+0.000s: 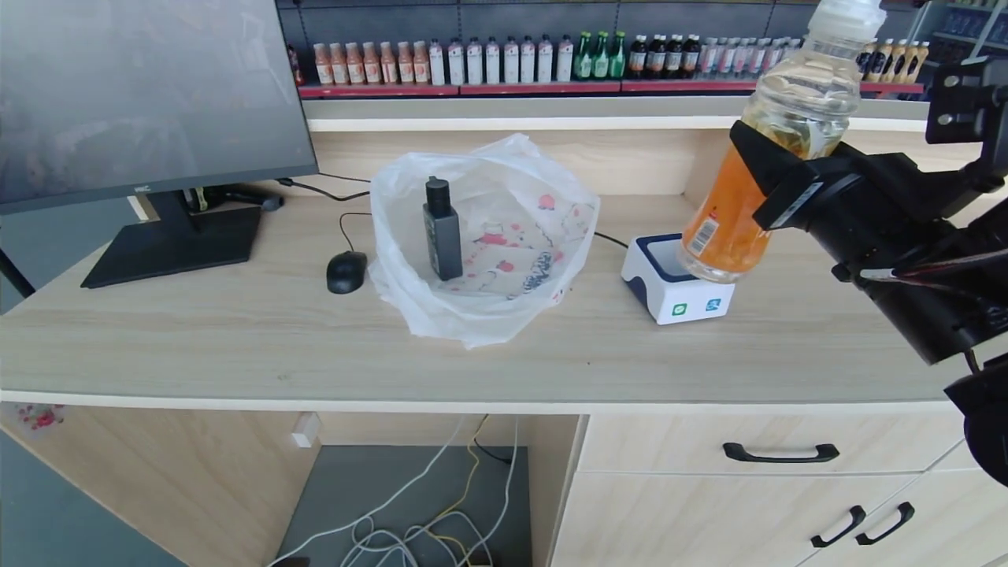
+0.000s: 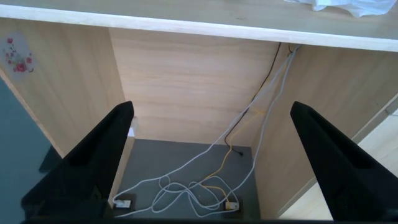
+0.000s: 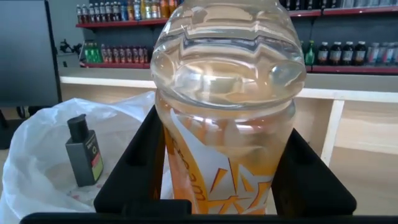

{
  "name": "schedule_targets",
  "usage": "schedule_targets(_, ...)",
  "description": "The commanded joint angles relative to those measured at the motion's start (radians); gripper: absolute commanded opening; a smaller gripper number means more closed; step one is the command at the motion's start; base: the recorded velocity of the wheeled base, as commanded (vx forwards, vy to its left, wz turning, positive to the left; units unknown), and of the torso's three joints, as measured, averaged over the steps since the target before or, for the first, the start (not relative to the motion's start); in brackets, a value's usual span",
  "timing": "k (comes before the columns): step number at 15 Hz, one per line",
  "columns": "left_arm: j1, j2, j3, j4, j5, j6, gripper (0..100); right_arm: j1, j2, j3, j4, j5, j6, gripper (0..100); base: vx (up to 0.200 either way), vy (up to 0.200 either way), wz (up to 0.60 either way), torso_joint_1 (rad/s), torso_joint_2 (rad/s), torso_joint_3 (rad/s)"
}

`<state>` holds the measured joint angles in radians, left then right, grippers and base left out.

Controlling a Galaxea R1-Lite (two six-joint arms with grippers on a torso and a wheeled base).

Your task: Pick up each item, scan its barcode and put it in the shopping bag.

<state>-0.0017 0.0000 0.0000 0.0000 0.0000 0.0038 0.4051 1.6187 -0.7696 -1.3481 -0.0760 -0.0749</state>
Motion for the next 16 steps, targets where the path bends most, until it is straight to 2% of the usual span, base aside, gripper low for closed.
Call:
schedule_targets(1, 0.0, 0.0, 0.0, 0.0, 0.0, -0.001, 100, 0.0, 0.001, 0.004, -0.002, 0.004, -0.011, 0, 0.0, 0.0, 0.0, 0.0, 0.0, 0.0)
schedule_targets(4, 0.0, 0.0, 0.0, 0.0, 0.0, -0.002, 100, 0.0, 0.012, -0.065, 0.003, 0.058, -0.086, 0, 0.0, 0.0, 0.0, 0.0, 0.0, 0.0)
schedule_targets(8, 0.0, 0.0, 0.0, 0.0, 0.0, -0.002, 100, 0.0, 0.043, -0.155, 0.038, 0.058, -0.137, 0, 0.0, 0.0, 0.0, 0.0, 0.0, 0.0)
schedule_targets(10, 0.0, 0.0, 0.0, 0.0, 0.0, -0.002, 100, -0.012, 0.061, -0.231, 0.093, 0.061, -0.203, 0, 0.0, 0.0, 0.0, 0.0, 0.0, 0.0)
schedule_targets(13, 0.0, 0.0, 0.0, 0.0, 0.0, -0.002, 100, -0.063, 0.098, -0.341, 0.17, 0.145, -0.312, 0, 0.0, 0.0, 0.0, 0.0, 0.0, 0.0)
schedule_targets(16, 0.0, 0.0, 0.0, 0.0, 0.0, -0.002, 100, -0.101, 0.105, -0.376, 0.228, 0.203, -0.407, 0, 0.0, 0.0, 0.0, 0.0, 0.0, 0.0)
